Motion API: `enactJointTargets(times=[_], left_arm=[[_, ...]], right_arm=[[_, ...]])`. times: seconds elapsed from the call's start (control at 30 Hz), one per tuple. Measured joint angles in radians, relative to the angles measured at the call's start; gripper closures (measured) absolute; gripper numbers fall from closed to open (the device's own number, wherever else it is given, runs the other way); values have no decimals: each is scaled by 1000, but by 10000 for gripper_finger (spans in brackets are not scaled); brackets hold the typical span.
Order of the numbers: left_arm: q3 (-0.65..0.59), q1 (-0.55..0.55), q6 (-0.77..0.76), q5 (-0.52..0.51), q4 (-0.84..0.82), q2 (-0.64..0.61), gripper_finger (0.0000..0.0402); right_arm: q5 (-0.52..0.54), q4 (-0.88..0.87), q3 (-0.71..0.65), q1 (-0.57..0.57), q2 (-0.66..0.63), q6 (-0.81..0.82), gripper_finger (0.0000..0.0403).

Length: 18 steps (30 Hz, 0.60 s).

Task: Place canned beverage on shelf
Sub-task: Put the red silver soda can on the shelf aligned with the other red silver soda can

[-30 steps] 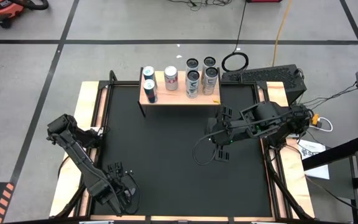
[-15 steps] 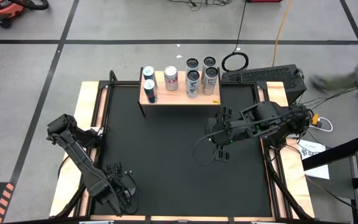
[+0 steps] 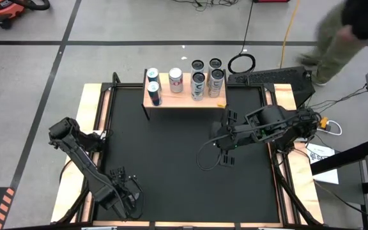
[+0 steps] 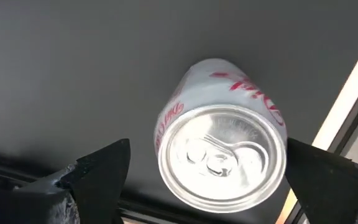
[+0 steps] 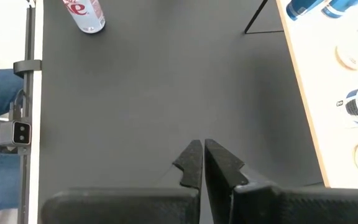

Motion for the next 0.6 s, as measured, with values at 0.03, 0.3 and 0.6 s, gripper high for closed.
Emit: enactJointTargets(times=[0.03,0.3,0.6], left_arm=[[-6,0,1,5,-1,0,8],[-9,8,9,-5,100,0,8],[-8,11,16,-10,134,0,8]], right_arm=[[0,0,0,0,1,-2,403],[-3,1,0,0,23,-26,403],[-4,0,0,0,37,-29,403]])
